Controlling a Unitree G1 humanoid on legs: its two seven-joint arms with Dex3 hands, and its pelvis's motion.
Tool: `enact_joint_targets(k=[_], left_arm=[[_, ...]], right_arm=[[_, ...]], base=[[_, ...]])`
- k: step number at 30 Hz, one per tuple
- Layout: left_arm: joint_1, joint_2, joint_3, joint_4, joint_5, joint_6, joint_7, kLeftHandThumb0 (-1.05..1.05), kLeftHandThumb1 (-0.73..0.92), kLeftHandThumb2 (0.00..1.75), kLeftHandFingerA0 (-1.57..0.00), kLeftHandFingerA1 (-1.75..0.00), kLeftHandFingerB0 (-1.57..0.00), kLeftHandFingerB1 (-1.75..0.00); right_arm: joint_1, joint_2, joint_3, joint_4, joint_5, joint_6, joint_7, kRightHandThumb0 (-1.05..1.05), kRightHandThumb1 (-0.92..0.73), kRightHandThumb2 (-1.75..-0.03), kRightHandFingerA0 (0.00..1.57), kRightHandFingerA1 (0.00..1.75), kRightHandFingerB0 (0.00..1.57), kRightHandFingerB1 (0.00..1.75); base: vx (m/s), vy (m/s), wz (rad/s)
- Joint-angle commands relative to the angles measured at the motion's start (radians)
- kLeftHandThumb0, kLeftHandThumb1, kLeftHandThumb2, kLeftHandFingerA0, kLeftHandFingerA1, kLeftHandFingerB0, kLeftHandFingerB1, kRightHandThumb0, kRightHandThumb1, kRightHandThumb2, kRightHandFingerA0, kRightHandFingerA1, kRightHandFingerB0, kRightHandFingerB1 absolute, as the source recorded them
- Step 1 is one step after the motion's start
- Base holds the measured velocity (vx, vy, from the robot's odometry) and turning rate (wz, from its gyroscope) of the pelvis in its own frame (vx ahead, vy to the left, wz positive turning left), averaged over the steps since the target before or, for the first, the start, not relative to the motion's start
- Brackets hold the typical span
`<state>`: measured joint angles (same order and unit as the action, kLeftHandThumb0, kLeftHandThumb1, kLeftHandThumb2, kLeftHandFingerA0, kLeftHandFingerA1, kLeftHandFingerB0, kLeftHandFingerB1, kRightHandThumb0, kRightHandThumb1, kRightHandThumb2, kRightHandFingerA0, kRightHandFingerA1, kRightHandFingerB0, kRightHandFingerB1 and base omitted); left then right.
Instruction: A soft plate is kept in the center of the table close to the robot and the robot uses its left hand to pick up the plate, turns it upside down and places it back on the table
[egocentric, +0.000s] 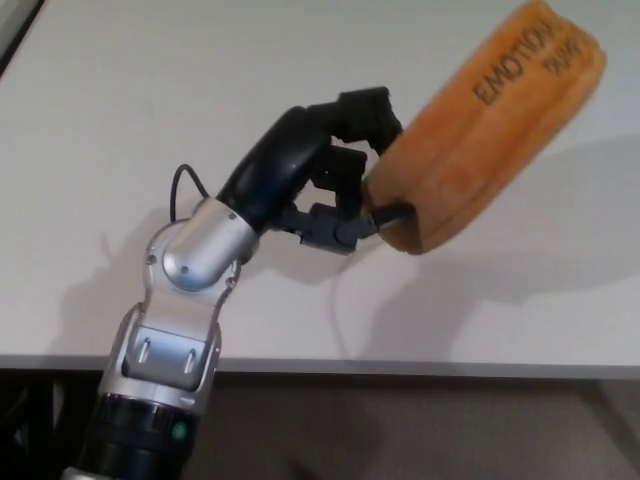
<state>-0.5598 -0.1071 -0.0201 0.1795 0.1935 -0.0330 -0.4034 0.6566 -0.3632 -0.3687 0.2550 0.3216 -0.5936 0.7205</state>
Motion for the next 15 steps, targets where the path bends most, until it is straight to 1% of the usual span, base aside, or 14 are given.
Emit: enact_joint_targets(k=[1, 2, 4, 5, 6, 7, 8, 9, 10, 11, 12, 13, 14, 15], left_arm=[[-0.025, -0.282, 0.780, 0.065, -1.341, 0.002, 0.496, -0.19, 0.52, 0.87, -0.97, -1.75, -0.63, -1.75], [0.000, -0.301, 0.798, 0.080, -1.306, -0.026, 0.544, -0.22, 0.52, 0.84, -0.98, -1.75, -0.46, -1.75], [0.019, -0.313, 0.806, 0.089, -1.278, -0.032, 0.558, -0.25, 0.52, 0.85, -0.99, -1.75, -0.47, -1.75], [0.026, -0.319, 0.813, 0.095, -1.272, -0.031, 0.555, -0.23, 0.49, 0.86, -0.99, -1.75, -0.42, -1.75], [0.028, -0.323, 0.820, 0.099, -1.271, -0.031, 0.552, -0.23, 0.49, 0.86, -0.99, -1.75, -0.42, -1.75], [0.031, -0.335, 0.842, 0.109, -1.283, -0.047, 0.594, -0.19, 0.47, 0.86, -1.00, -1.75, -0.35, -1.67], [0.030, -0.340, 0.854, 0.113, -1.287, -0.052, 0.612, -0.19, 0.47, 0.86, -1.00, -1.75, -0.35, -1.67], [0.025, -0.340, 0.865, 0.123, -1.278, -0.051, 0.636, -0.21, 0.47, 0.86, -1.00, -1.75, -0.28, -1.63], [0.015, -0.336, 0.885, 0.147, -1.248, -0.062, 0.675, -0.19, 0.45, 0.93, -1.03, -1.75, -0.16, -0.68], [0.007, -0.334, 0.899, 0.162, -1.227, -0.073, 0.704, -0.18, 0.45, 0.95, -1.06, -1.75, -0.21, -0.56], [0.000, -0.334, 0.910, 0.171, -1.214, -0.079, 0.725, -0.18, 0.45, 0.95, -1.06, -1.75, -0.21, -0.56], [-0.014, -0.330, 0.928, 0.185, -1.209, -0.090, 0.760, -0.25, 0.41, 0.99, -1.30, -1.50, -0.27, -0.58], [-0.025, -0.324, 0.947, 0.199, -1.197, -0.090, 0.796, -0.21, 0.46, 0.90, -1.03, -1.75, -0.37, -0.58], [-0.036, -0.314, 0.966, 0.223, -1.159, -0.094, 0.855, -0.29, 0.44, 0.98, -1.29, -1.45, -0.70, -1.14]], right_arm=[[0.024, -0.022, -0.014, -0.029, 0.017, 0.064, -0.014, -0.75, -0.88, -0.67, 0.32, 0.54, 0.12, 0.29], [0.020, -0.023, -0.015, -0.021, 0.017, 0.050, -0.009, -0.76, -0.72, -1.06, 0.28, 0.59, 0.05, 0.36], [0.014, -0.027, -0.016, -0.009, 0.016, 0.041, -0.004, -0.77, -0.72, -1.05, 0.28, 0.59, 0.06, 0.35], [0.012, -0.029, -0.017, -0.010, 0.016, 0.043, -0.004, -0.77, -0.72, -1.05, 0.28, 0.59, 0.05, 0.36], [0.012, -0.028, -0.016, -0.013, 0.017, 0.044, -0.004, -0.77, -0.72, -1.05, 0.28, 0.59, 0.05, 0.36], [0.019, -0.027, -0.015, -0.031, 0.021, 0.056, -0.007, -0.76, -0.72, -1.05, 0.28, 0.59, 0.05, 0.37], [0.022, -0.026, -0.015, -0.039, 0.023, 0.060, -0.008, -0.76, -0.72, -1.05, 0.28, 0.59, 0.05, 0.37], [0.019, -0.025, -0.016, -0.037, 0.014, 0.058, -0.018, -0.75, -0.88, -0.68, 0.33, 0.53, 0.11, 0.29], [0.014, -0.023, -0.018, -0.031, 0.014, 0.047, -0.018, -0.74, -0.71, -1.05, 0.27, 0.59, 0.04, 0.39], [0.012, -0.023, -0.018, -0.027, 0.014, 0.041, -0.016, -0.73, -0.71, -1.06, 0.27, 0.59, 0.04, 0.39], [0.011, -0.023, -0.018, -0.026, 0.013, 0.039, -0.017, -0.73, -0.71, -1.06, 0.27, 0.59, 0.04, 0.39], [0.009, -0.022, -0.018, -0.024, 0.017, 0.039, -0.014, -0.74, -0.88, -0.68, 0.33, 0.54, 0.11, 0.30], [0.008, -0.022, -0.017, -0.024, 0.022, 0.045, -0.011, -0.73, -0.87, -0.68, 0.33, 0.53, 0.11, 0.29], [0.011, -0.022, -0.016, -0.030, 0.030, 0.062, -0.010, -0.74, -0.71, -1.04, 0.27, 0.58, 0.05, 0.38]], base=[[0.00, 0.000, 0.00], [0.00, 0.000, 0.00], [0.00, 0.000, 0.00], [0.00, 0.000, 0.00], [0.00, 0.000, 0.00], [0.00, 0.000, 0.00], [0.00, 0.000, 0.00], [0.00, 0.000, 0.00], [0.00, 0.000, 0.00], [0.00, 0.000, 0.00], [0.00, 0.000, 0.00], [0.00, 0.000, 0.00], [0.00, 0.000, 0.00], [0.00, 0.000, 0.00]])
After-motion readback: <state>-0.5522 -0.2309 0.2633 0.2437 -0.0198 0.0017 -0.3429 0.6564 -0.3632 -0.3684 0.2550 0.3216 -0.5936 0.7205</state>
